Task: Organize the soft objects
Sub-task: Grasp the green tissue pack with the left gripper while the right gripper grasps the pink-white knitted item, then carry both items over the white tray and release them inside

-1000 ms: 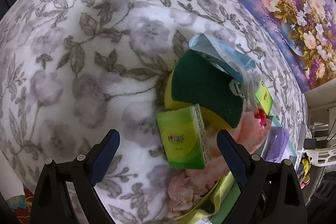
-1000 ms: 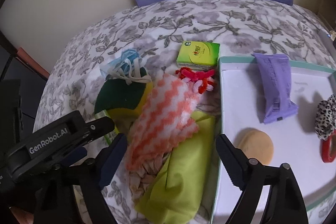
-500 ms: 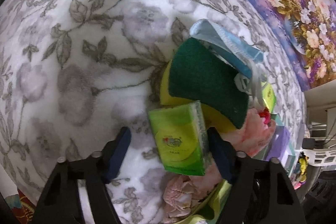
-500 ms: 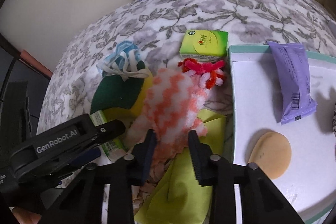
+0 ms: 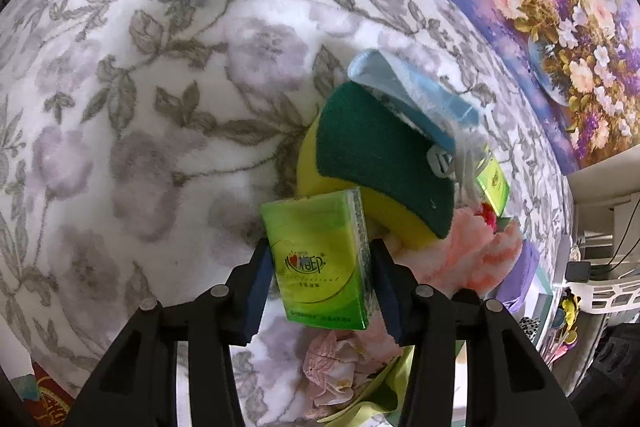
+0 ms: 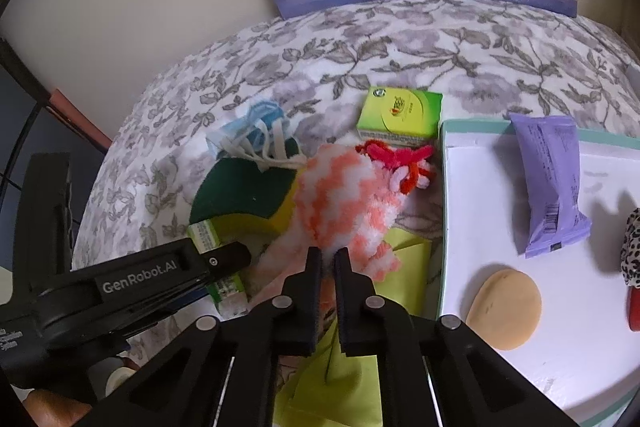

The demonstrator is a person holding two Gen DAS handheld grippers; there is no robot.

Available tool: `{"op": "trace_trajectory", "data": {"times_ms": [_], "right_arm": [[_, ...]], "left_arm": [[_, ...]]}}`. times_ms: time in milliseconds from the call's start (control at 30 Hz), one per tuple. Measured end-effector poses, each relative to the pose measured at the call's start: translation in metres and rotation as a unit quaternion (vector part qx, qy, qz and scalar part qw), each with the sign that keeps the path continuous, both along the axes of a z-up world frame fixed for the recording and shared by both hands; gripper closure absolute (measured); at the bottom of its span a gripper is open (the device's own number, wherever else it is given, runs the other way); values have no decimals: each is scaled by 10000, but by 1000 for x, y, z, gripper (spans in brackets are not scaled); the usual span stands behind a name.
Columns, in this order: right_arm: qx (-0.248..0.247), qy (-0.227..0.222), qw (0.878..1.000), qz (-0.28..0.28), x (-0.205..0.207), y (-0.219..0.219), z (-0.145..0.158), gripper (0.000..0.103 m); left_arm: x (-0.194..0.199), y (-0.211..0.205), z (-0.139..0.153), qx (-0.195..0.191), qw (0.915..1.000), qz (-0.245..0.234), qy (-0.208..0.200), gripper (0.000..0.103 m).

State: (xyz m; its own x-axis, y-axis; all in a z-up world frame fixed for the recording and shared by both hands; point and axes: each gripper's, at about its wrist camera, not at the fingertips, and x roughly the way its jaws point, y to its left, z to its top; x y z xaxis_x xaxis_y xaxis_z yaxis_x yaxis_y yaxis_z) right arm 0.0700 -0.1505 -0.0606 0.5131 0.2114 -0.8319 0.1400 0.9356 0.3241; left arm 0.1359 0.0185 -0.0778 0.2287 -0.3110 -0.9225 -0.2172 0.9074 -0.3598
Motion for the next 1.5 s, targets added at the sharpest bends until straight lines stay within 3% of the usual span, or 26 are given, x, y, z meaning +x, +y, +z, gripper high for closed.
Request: {"op": "trace_trajectory", "data": {"times_ms": [200, 400, 867, 1167, 1500], "right_arm": [[57, -243, 9997, -50, -4, -5, 18, 97], [142, -750, 9969, -162, -16, -15, 54, 97], [176, -1813, 9819, -523, -54, -45, 129, 97], [135, -2301, 9690, -886, -88, -79, 166, 97], [13, -2352, 9609, -1460, -123, -134, 177, 97]], "left_arm": [[-1, 5, 25, 7, 9993, 50, -363, 53], [-11, 11, 59, 89, 9963, 83, -853, 53], [-35, 8, 114, 252, 9855, 49, -1677, 53], [-50, -21, 128, 348, 9811, -289, -1879, 53], [-70, -86, 134, 406, 9742, -1033, -1965, 53]]}}
